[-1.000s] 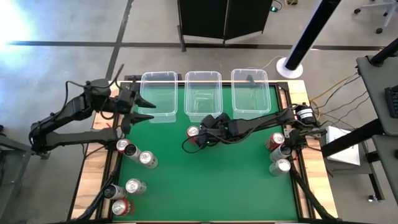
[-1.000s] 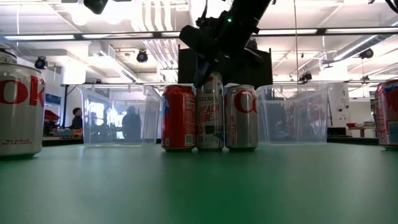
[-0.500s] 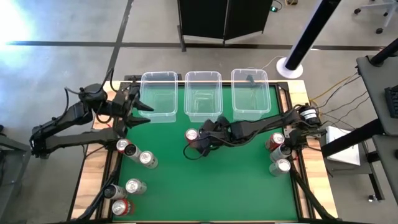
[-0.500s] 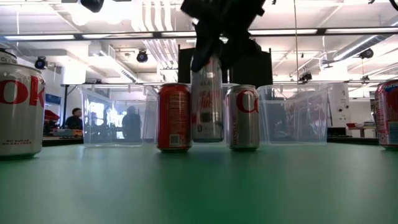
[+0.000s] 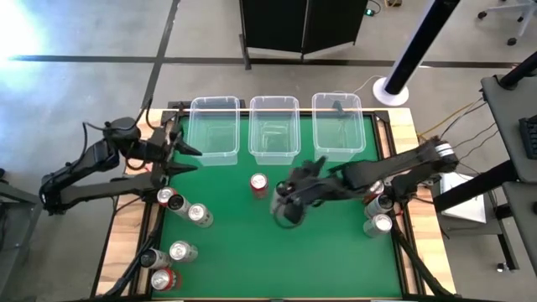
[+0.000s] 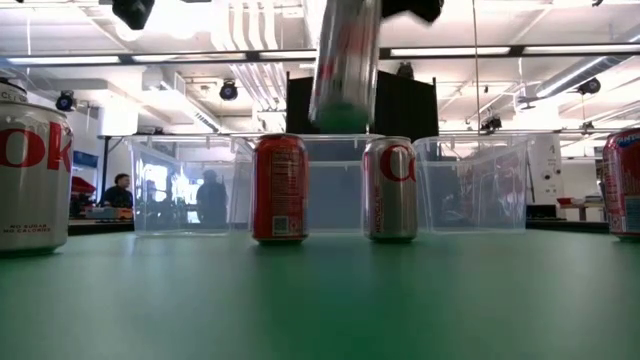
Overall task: Sort soda cans
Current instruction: Put the top middle white-pink soda can into the right transparent bin, then put the top right white-pink soda can into the right transparent bin
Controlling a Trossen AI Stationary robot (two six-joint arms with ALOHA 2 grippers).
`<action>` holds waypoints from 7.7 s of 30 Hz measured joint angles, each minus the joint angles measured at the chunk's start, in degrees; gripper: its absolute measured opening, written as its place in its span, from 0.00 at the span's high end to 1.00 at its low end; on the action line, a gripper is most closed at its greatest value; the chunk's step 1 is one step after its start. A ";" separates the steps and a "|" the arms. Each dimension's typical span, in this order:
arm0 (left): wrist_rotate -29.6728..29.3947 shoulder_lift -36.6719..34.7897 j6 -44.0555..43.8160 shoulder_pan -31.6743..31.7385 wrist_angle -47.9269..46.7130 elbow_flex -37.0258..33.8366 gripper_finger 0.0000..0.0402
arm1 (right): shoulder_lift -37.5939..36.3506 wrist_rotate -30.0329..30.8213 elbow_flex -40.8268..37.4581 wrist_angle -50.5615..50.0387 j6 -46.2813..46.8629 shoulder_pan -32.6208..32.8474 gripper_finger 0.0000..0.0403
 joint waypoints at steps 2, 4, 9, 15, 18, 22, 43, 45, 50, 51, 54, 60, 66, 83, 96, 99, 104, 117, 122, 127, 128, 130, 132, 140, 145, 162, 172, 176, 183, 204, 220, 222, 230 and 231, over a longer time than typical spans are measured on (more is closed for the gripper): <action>-0.02 -1.29 -0.15 -0.01 -0.05 -0.41 0.52 | -3.47 4.02 0.00 -1.82 -1.30 0.22 0.38; -0.04 -2.51 -0.54 0.00 -0.01 -0.91 0.52 | -7.28 8.42 -0.02 -5.52 -1.54 -0.09 0.38; -0.87 -4.52 -2.58 -0.02 0.45 -2.75 0.52 | -15.99 21.89 -0.96 -15.58 -0.65 -4.04 0.38; -4.68 -6.15 -3.76 0.00 8.62 -7.63 0.52 | -21.61 24.28 -5.12 -18.87 -4.42 -16.83 0.38; -5.13 -6.49 -5.18 0.00 12.07 -9.23 0.52 | -22.87 21.52 -8.52 -17.69 -9.45 -24.15 0.38; -5.99 -6.50 -5.58 0.00 11.87 -9.38 0.52 | -24.78 16.15 -15.19 -10.08 -16.03 -33.30 0.38; -6.14 -6.52 -5.61 0.00 8.94 -6.22 0.52 | -19.81 -3.70 -39.94 28.52 -31.12 -54.54 0.37; -6.14 -6.38 -5.64 0.00 8.72 -6.26 0.52 | -18.26 -4.16 -40.33 29.24 -32.01 -55.30 0.37; -6.15 -6.39 -6.29 -0.01 8.57 -6.28 0.52 | -15.08 -5.39 -40.28 32.03 -32.60 -56.54 0.37; -6.14 -6.39 -6.30 0.00 8.60 -6.28 0.52 | -14.42 -5.30 -40.28 32.27 -32.58 -56.61 0.36; -6.16 -6.41 -6.29 0.00 8.77 -6.28 0.52 | -13.38 -5.27 -40.11 32.95 -32.26 -56.84 0.34; -6.12 -6.39 -6.42 0.00 8.91 -6.30 0.52 | -14.96 -5.20 -40.35 31.09 -33.90 -56.82 0.23; -6.05 -6.51 -7.98 0.00 10.01 -6.28 0.52 | -21.98 -4.57 -37.08 25.10 -35.83 -56.66 0.10; -5.90 0.28 -7.23 -0.02 27.32 -7.90 0.52 | -37.16 -4.86 -22.06 -25.63 -13.60 -26.35 0.10; -2.33 14.13 -8.50 -4.17 60.88 -13.97 0.52 | -31.78 -11.24 -17.86 -47.16 20.00 3.44 0.10; -2.38 16.49 -8.45 -5.44 61.09 -13.95 0.52 | -31.81 -11.69 -18.19 -51.25 25.83 6.76 0.10; -2.50 20.81 -9.65 -9.31 62.55 -13.95 0.52 | -33.57 -15.86 -21.07 -51.00 33.16 8.54 0.10; -1.58 26.54 -9.06 -14.10 67.96 -12.31 0.45 | -34.52 -23.25 -28.95 -49.26 42.71 8.73 0.10; 0.74 27.69 -9.22 -14.27 67.84 -12.51 0.45 | -33.93 -25.84 -29.80 -48.86 44.38 8.82 0.10; 0.66 29.14 -9.09 -14.34 67.79 -12.55 0.45 | -33.45 -27.91 -32.24 -48.43 46.02 8.84 0.10; 0.66 29.55 -9.07 -14.34 67.78 -12.55 0.45 | -33.41 -27.85 -32.70 -47.90 45.99 8.84 0.10; 0.66 30.35 -9.02 -14.34 67.77 -12.57 0.45 | -33.31 -27.32 -33.03 -45.99 45.68 8.84 0.10; 0.63 31.13 -9.02 -14.34 67.77 -12.58 0.45 | -33.09 -27.08 -33.05 -44.74 45.65 8.82 0.13; 0.61 32.34 -9.08 -14.34 67.73 -12.66 0.45 | -30.86 -28.15 -32.80 -44.17 45.82 8.82 0.37; 0.59 32.27 -9.17 -14.34 67.55 -12.66 0.45 | -28.81 -27.41 -29.82 -43.79 43.85 8.82 0.38; -1.65 32.09 -9.02 -14.16 62.33 -12.69 0.45 | -11.58 -9.63 2.94 -46.36 14.07 2.11 0.38; -7.48 34.96 -8.80 -16.65 63.06 -12.69 0.45 | -9.87 -2.68 17.30 -50.13 -8.21 -22.14 0.38; -11.44 35.18 -7.70 -16.90 63.14 -13.14 0.45 | -10.21 -5.16 18.19 -51.34 -15.96 -33.42 0.37; -25.50 37.11 -6.13 -16.88 58.03 -13.90 0.45 | -4.70 -14.99 14.23 -50.60 -22.98 -45.84 0.37; -28.48 34.50 -5.35 -21.44 55.49 -13.91 0.45 | 14.04 -19.48 13.75 -46.40 -24.25 -52.70 0.37; -29.11 32.60 -5.35 -24.66 52.16 -14.74 0.48 | 15.03 -22.18 10.61 -41.81 -23.82 -55.00 0.36; -29.11 32.62 -5.35 -25.02 51.99 -14.78 0.48 | 14.96 -22.14 10.35 -41.65 -23.81 -55.00 0.34; -28.10 32.25 -4.75 -25.73 51.28 -14.68 0.48 | 13.89 -21.04 10.16 -41.82 -25.34 -54.96 0.17; -27.93 31.99 -4.49 -25.73 50.91 -14.45 0.48 | 13.38 -20.38 10.16 -41.88 -25.60 -54.96 0.15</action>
